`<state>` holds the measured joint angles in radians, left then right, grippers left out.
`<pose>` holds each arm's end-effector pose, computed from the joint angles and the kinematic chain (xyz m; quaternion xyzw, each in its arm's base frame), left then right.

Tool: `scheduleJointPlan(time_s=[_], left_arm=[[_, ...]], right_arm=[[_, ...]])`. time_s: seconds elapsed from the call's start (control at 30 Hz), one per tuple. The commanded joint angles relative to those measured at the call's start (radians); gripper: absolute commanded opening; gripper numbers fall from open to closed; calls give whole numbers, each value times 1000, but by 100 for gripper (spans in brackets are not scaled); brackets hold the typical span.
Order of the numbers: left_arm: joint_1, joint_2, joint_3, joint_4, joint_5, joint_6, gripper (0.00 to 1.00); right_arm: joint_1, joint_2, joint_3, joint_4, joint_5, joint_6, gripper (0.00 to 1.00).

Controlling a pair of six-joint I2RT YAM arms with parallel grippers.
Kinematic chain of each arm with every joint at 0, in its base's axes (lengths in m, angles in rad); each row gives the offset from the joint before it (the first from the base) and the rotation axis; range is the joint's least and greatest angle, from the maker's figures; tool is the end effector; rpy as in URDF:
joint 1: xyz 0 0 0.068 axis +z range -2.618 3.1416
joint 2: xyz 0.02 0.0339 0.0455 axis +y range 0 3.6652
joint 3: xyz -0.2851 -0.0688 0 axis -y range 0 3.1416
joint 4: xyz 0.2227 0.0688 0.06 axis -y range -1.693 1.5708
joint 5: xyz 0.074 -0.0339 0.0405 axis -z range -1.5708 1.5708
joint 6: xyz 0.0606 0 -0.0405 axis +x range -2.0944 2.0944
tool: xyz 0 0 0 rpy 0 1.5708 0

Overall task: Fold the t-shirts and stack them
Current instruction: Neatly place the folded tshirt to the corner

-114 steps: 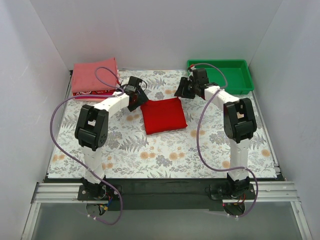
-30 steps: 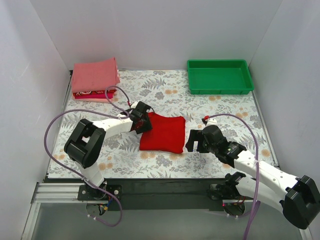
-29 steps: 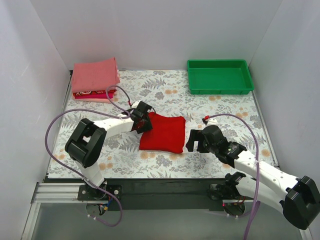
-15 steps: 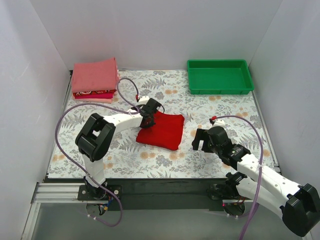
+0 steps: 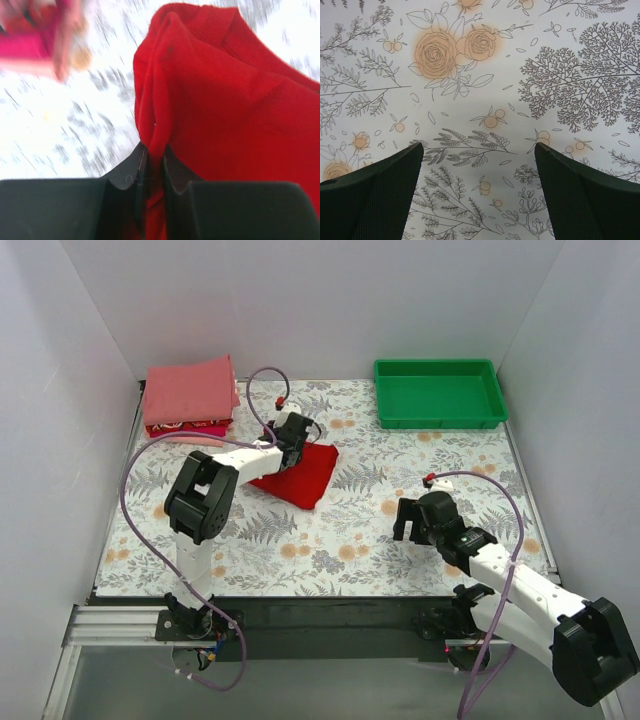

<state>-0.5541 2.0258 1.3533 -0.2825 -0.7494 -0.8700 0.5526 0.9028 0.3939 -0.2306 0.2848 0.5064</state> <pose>0.3833 -0.1887 0.1812 -0.2490 0.8584 0.0798 0.4414 0.1492 0.0720 0.1922 0.0364 0.9067 0.0898 0.4105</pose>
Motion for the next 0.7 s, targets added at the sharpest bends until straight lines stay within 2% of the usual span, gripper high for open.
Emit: scheduleJointPlan(time_s=[0.0,0.2,0.67], left_arm=[[59,-1,79,209,-59,241,0],[126,20,96,506,-44,557,0],[230,71,314,597,22,801,0]], right_arm=[[-49,27,-24,80,-36,-48,98],[-120,67,-61,151,-78,-77,98],[-181,243,-92,320,-122,-85,97]])
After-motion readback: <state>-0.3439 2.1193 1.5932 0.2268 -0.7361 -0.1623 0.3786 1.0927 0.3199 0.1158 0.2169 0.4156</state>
